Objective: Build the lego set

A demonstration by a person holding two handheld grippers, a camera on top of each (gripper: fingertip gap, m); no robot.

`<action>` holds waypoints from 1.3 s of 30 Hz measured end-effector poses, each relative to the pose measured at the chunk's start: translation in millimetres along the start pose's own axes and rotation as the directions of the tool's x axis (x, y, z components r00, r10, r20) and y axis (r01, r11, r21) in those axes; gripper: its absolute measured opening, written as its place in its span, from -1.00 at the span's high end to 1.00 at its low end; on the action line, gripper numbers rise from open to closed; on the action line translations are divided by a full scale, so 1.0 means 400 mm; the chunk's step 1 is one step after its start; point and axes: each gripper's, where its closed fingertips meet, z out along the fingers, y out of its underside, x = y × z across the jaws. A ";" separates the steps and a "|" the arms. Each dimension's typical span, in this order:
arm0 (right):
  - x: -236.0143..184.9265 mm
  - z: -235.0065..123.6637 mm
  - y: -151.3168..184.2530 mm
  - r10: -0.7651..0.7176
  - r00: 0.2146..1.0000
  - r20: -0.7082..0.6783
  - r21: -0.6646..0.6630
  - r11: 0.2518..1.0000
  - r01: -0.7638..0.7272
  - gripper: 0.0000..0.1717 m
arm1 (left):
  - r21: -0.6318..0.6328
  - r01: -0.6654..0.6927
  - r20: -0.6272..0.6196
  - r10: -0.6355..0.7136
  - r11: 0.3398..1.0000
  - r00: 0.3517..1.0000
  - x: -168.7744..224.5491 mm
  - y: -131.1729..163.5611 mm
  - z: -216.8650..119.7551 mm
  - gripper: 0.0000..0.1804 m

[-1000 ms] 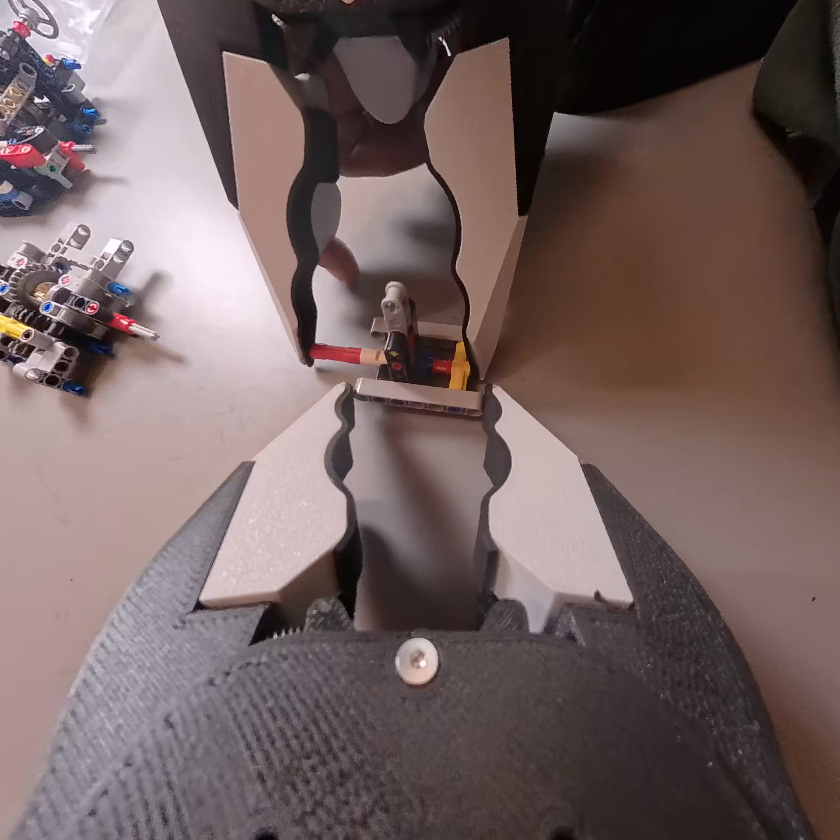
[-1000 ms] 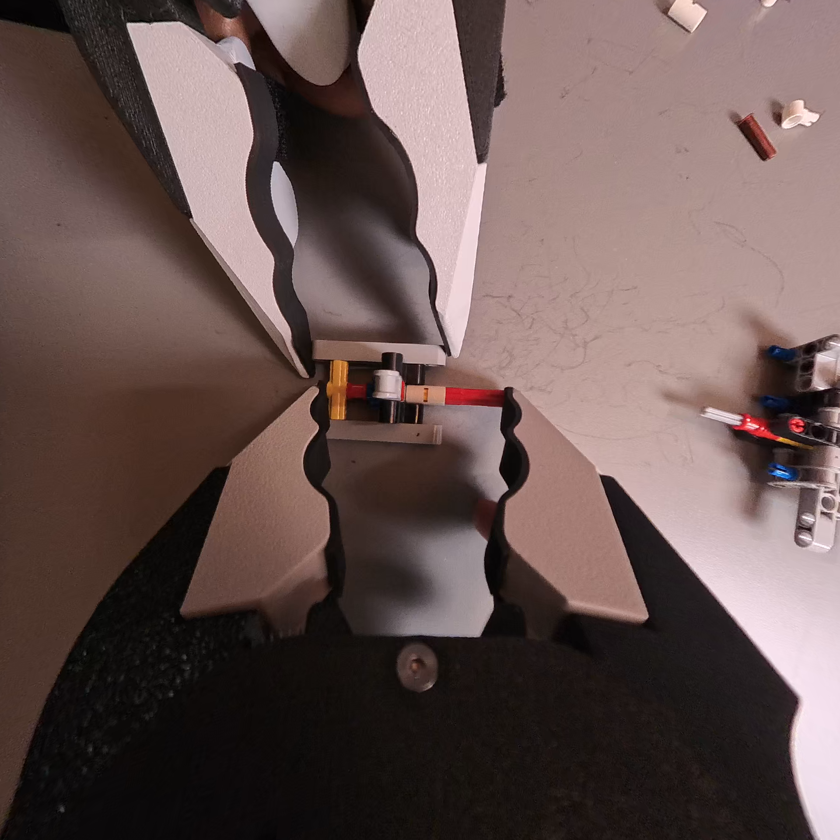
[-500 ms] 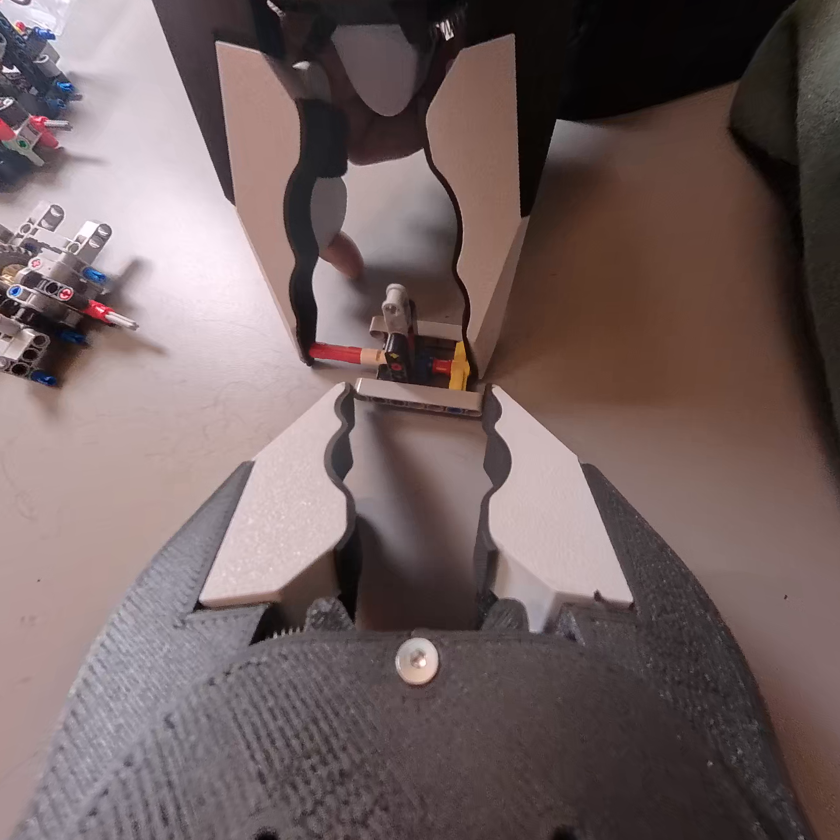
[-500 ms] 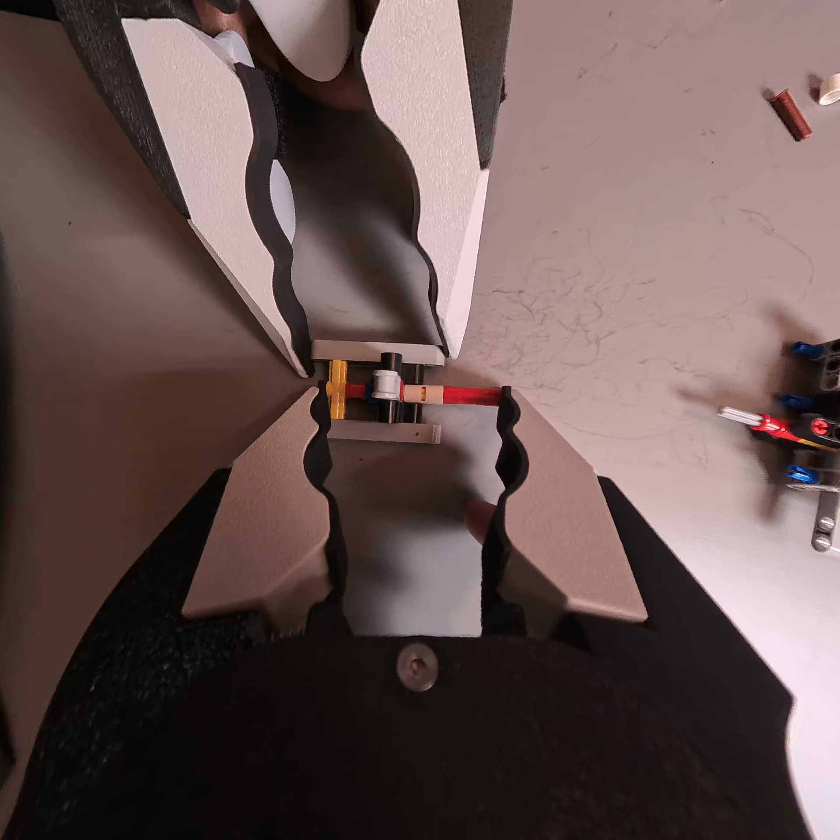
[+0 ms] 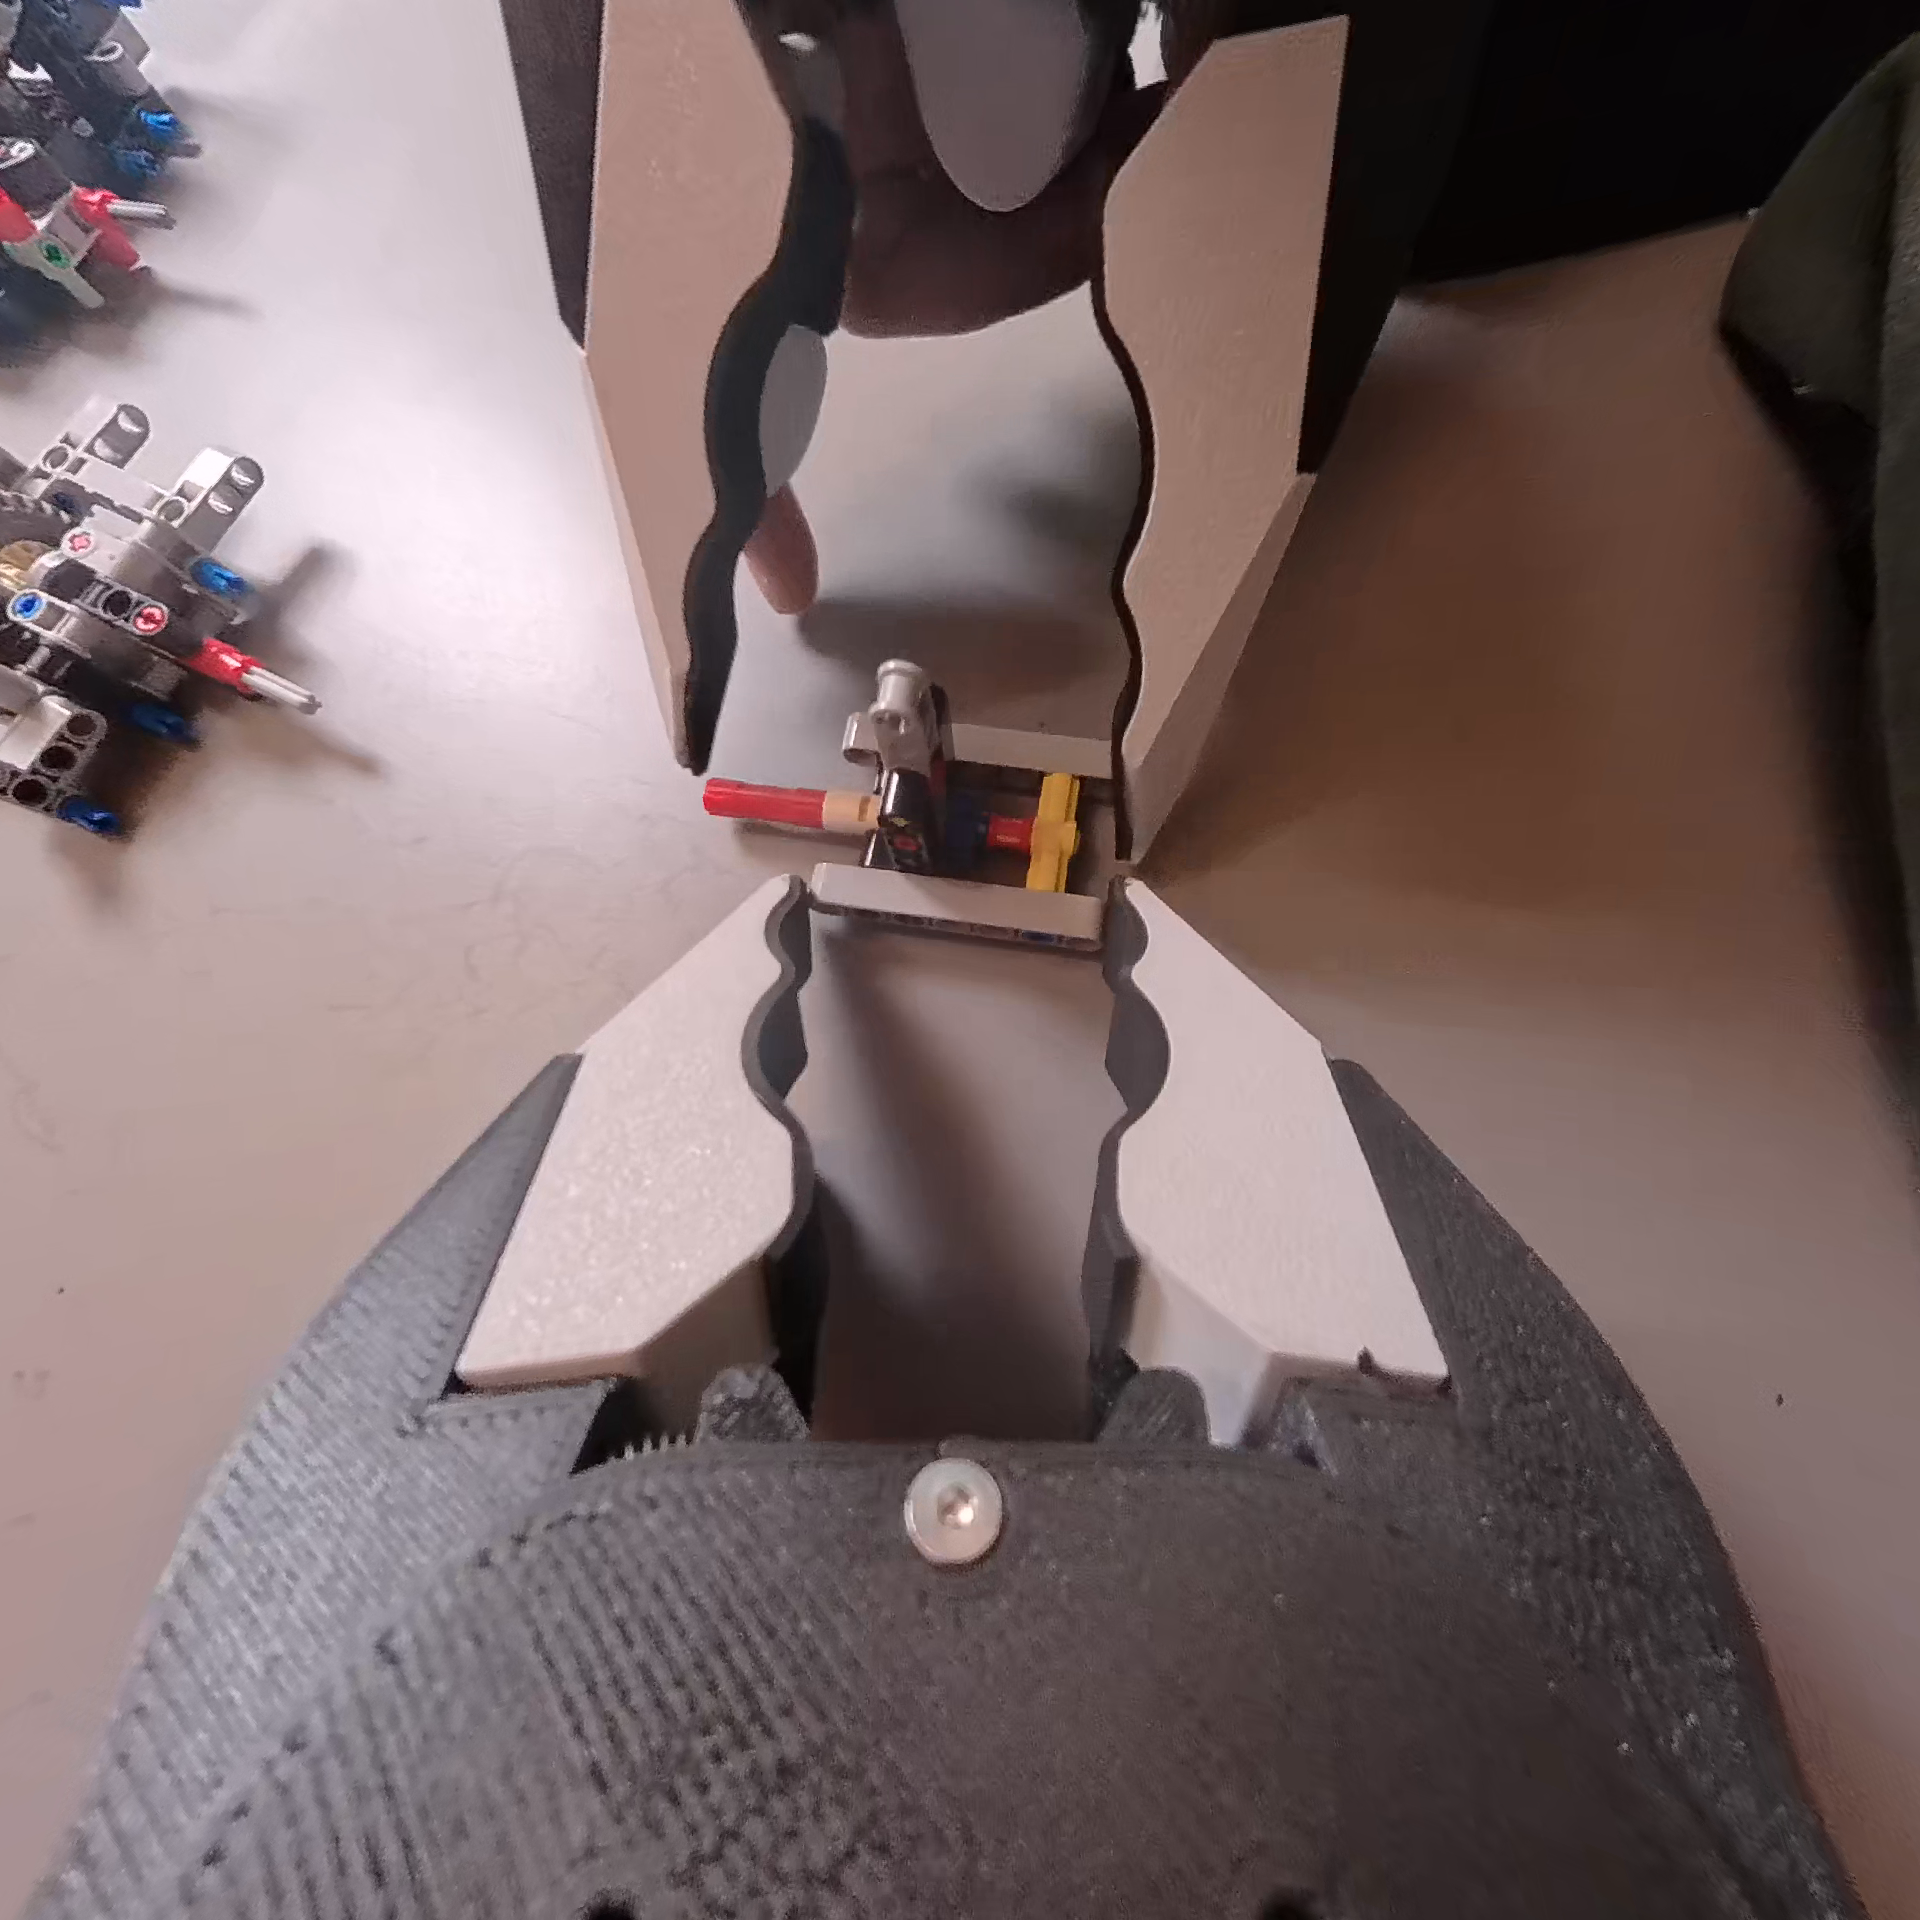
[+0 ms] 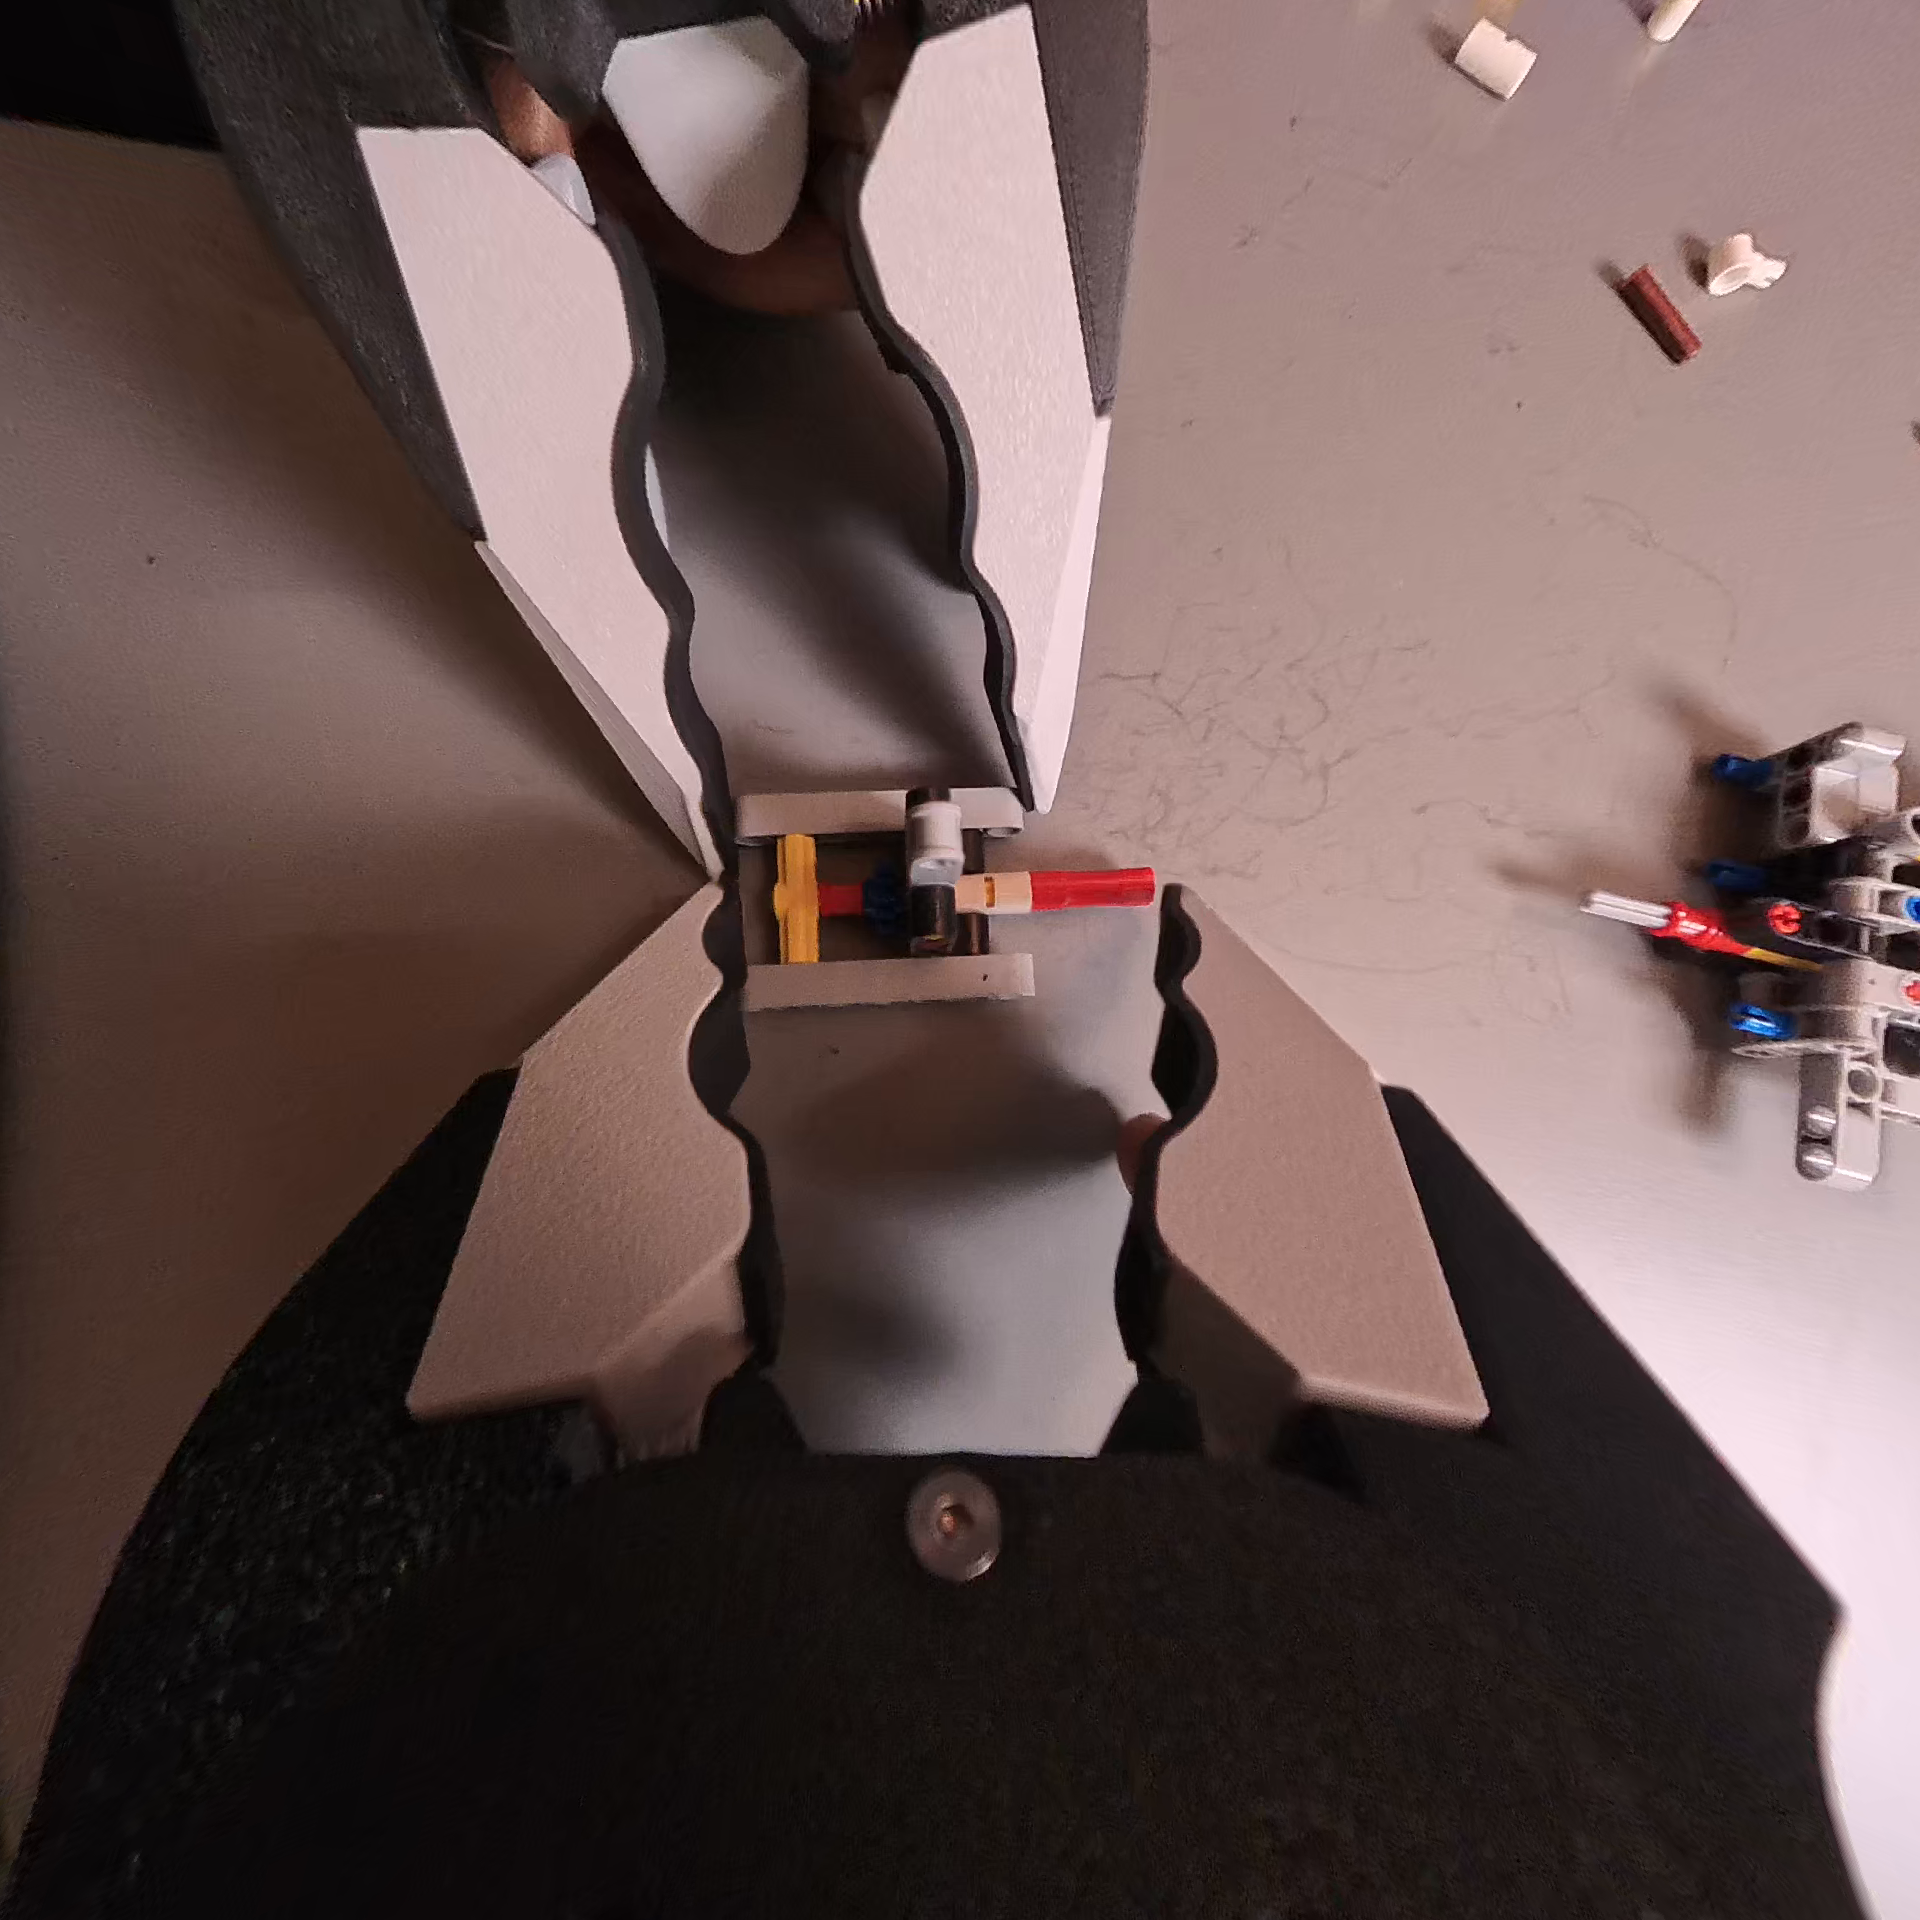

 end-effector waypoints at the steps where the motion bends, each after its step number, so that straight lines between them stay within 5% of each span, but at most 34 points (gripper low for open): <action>1: 0.003 0.001 0.001 -0.010 1.000 -0.013 -0.006 1.000 0.010 0.10 | 0.000 0.002 -0.001 -0.002 1.000 1.000 0.000 0.000 0.000 0.38; 24: 0.003 0.014 0.004 -0.021 0.999 0.038 -0.011 1.000 0.021 0.16 | -0.013 0.000 -0.019 0.000 1.000 1.000 0.005 0.003 0.000 0.38; 39: 0.004 -0.006 0.019 0.051 0.996 -0.072 -0.019 0.998 -0.053 0.26 | -0.041 0.065 0.019 -0.064 0.997 0.998 -0.002 0.005 0.001 0.38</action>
